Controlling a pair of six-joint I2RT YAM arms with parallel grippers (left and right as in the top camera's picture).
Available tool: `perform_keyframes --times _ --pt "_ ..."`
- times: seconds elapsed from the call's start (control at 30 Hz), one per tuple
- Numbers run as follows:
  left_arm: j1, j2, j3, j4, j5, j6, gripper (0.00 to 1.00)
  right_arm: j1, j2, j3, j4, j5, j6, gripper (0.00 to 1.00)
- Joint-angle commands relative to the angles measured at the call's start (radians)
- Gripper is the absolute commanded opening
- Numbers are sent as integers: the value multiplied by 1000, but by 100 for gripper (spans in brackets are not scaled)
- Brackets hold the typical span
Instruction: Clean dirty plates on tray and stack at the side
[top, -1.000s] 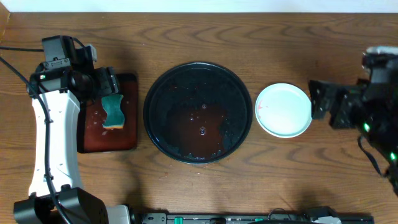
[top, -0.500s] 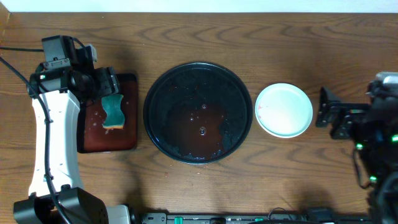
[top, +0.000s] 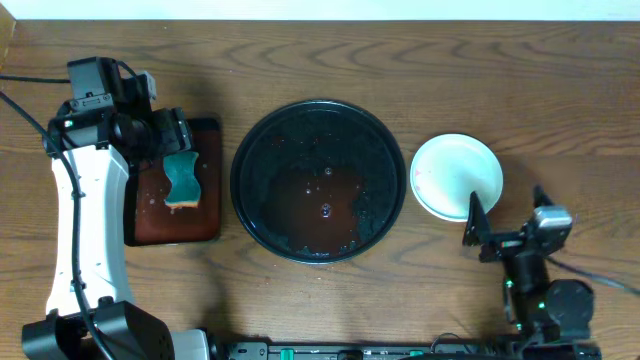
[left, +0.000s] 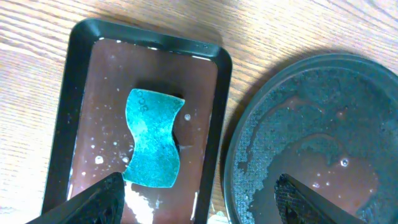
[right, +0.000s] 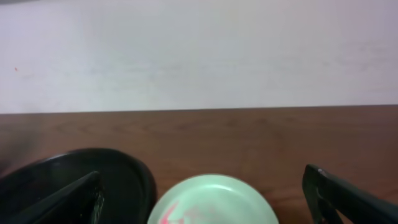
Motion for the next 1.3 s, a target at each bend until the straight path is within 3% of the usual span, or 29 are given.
perform_keyframes --times 0.0,0.1,0.2,1.0,1.17,1.27 --pt "2 2 9 -3 2 -16 77 -5 -86 -98 26 -13 -6 99" --pt "2 2 9 -3 2 -16 77 -5 -138 -179 55 -13 17 99" --pt "2 2 9 -3 2 -16 77 -5 -137 -175 -8 -12 21 99" --pt "2 -3 8 -4 0 -15 78 -5 -134 -175 -6 -12 21 99" --pt "-4 -97 -15 8 -39 -19 78 -5 -134 -175 -6 -12 21 99" --pt "-35 -220 -109 123 -39 -6 78 -5 -134 -175 -6 -12 21 99"
